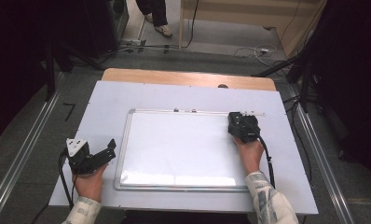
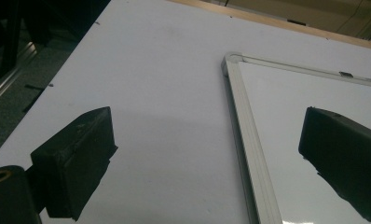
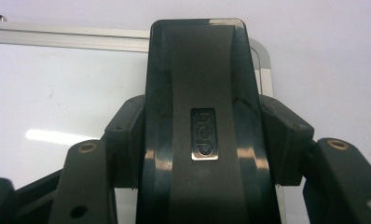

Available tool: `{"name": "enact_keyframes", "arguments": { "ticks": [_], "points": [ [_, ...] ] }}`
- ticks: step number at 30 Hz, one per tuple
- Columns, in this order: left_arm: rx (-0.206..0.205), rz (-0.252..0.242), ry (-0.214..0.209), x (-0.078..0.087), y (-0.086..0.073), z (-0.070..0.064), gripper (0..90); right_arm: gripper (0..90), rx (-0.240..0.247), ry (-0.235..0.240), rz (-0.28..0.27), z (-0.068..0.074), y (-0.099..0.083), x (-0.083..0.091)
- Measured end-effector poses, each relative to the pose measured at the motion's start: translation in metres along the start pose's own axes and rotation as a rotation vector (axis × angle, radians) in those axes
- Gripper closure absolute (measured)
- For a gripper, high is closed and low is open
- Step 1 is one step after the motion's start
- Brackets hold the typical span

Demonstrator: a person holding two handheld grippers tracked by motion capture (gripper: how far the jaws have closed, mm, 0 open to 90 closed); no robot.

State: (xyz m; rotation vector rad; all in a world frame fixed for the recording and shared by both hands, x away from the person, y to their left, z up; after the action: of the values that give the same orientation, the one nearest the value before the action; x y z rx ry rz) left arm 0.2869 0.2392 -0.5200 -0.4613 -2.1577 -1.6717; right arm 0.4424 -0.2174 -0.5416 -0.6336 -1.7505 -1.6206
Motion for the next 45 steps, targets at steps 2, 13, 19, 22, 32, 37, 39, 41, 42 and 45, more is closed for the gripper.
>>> {"name": "enact_keyframes", "arguments": {
  "ticks": [2,13,19,22,32,37,39,41,42,45],
  "points": [
    [-0.003,0.001,0.001,0.0,0.0,0.0,4.0,38.4,-0.007,-0.008,0.004,0.001,0.0,0.0],
    [-0.002,-0.005,-0.003,0.001,0.001,0.0,4.0,20.9,0.016,0.065,-0.093,0.006,0.005,0.016],
    [-0.004,-0.005,-0.001,0.001,0.0,0.0,4.0,18.0,0.025,0.137,-0.138,0.002,0.007,0.031],
    [-0.006,-0.005,0.0,0.001,0.0,0.0,4.0,17.2,0.041,0.19,-0.145,0.004,0.007,0.036],
    [-0.006,-0.003,-0.003,0.002,0.0,0.0,3.9,15.2,0.09,0.234,-0.144,0.008,0.004,0.046],
    [-0.001,-0.003,-0.004,0.002,0.0,0.001,3.9,14.8,0.092,0.24,-0.148,0.007,0.001,0.05],
    [0.0,0.002,-0.003,0.001,0.0,0.001,3.9,14.8,0.094,0.236,-0.152,0.006,0.001,0.052],
    [-0.001,0.003,-0.004,0.001,0.0,0.001,3.9,14.8,0.096,0.242,-0.157,0.005,0.001,0.054],
    [0.0,0.004,-0.004,0.001,0.0,0.001,3.9,14.8,0.098,0.237,-0.156,0.005,0.0,0.055],
    [0.001,0.007,-0.003,0.001,-0.001,0.002,3.9,14.8,0.103,0.24,-0.159,0.004,-0.001,0.057]
  ]
}}
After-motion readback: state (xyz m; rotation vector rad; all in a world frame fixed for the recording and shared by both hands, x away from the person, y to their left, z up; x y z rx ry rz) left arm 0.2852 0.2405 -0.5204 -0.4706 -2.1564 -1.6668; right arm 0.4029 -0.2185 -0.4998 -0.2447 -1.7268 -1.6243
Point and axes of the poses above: each handheld gripper's, and its own axes: x roughly backward along the jaws, y roughly out of its top, z roughly to its left, the point moved 7 cm from there along -x, roughly forward along the jaws, and after that the axes turned 1 degree about z, right-handed, at the moved point
